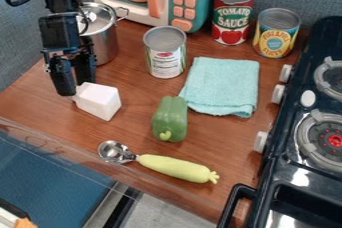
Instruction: Move the saltshaker from the left bottom side of the table and to the left side of the green pepper
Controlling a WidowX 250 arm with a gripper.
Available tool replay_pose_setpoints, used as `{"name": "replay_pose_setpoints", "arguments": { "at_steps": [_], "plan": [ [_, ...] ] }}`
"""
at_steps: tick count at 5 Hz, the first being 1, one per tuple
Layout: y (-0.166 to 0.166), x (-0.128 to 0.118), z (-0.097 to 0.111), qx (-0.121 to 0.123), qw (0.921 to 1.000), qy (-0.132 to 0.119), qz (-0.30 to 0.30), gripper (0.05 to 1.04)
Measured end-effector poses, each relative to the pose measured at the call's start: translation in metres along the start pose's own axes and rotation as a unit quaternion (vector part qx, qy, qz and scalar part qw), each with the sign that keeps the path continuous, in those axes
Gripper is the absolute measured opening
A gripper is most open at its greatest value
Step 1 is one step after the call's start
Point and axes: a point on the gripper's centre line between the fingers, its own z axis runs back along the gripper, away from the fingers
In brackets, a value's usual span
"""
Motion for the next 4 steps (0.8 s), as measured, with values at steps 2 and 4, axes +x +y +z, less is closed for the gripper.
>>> {"name": "replay_pose_setpoints", "arguments": {
  "at_steps": [2,4],
  "plan": [
    [-0.007,-0.042,0.031,-0.046,0.9954,-0.04,-0.075,1.005],
    [0.0,-0.1,0.07,-0.127,0.9562,-0.114,-0.238,1.0]
  ]
}}
